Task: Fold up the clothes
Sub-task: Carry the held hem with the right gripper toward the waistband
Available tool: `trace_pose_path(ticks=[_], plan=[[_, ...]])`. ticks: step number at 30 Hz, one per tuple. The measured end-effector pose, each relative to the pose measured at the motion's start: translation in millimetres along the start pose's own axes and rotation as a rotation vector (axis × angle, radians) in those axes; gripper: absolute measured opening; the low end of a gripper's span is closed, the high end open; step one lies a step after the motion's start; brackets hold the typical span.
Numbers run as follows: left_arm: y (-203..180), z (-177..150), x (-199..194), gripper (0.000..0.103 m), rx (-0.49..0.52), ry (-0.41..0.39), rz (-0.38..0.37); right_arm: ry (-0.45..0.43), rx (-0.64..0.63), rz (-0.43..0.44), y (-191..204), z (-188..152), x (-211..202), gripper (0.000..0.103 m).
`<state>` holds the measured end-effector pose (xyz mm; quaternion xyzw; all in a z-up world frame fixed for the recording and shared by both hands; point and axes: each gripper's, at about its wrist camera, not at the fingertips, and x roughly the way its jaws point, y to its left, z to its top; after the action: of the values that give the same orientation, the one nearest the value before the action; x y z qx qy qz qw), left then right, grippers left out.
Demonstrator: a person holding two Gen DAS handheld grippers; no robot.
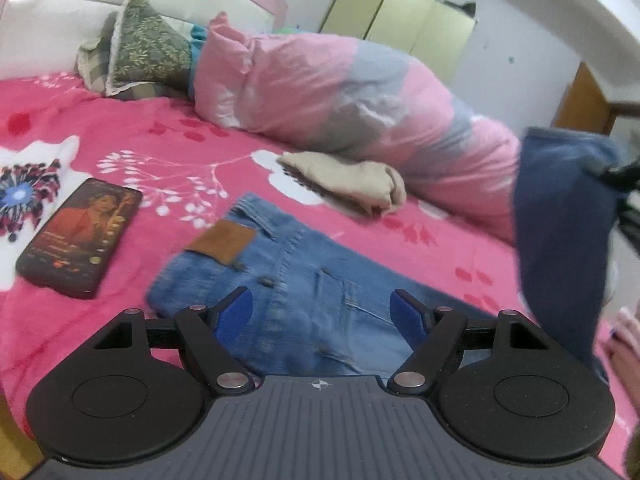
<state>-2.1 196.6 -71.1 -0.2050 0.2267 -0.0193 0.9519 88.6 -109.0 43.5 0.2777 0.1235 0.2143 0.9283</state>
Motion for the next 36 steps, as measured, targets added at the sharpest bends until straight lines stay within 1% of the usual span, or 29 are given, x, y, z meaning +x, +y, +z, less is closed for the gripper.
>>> trace_pose_path(ticks=[3, 8, 14, 19, 26, 32, 36], plan=[[16, -1, 1, 0.076, -0.026, 0.016, -0.012, 0.074, -0.051, 0.021, 23, -32, 29, 0.005], [35, -5, 0, 0.075, -0.068, 0.043, -0.065, 0.189, -0.202, 0.025, 56, -82, 69, 0.005], [48, -8, -6, 0.075, -0.085, 0.037, -0.111, 0.27, -0.407, 0.014, 86, -132, 87, 0.005], [59, -6, -13, 0.075, -0.117, 0.016, -0.159, 0.303, -0.591, 0.012, 101, -159, 90, 0.005], [69, -1, -22, 0.075, -0.141, -0.016, -0.2, 0.345, -0.831, 0.006, 117, -196, 97, 0.005], [81, 2, -25, 0.075, -0.198, -0.014, -0.231, 0.341, -1.055, 0.0, 128, -226, 97, 0.005], [86, 3, -25, 0.075, -0.217, -0.024, -0.229, 0.295, -1.157, -0.002, 133, -239, 90, 0.005]])
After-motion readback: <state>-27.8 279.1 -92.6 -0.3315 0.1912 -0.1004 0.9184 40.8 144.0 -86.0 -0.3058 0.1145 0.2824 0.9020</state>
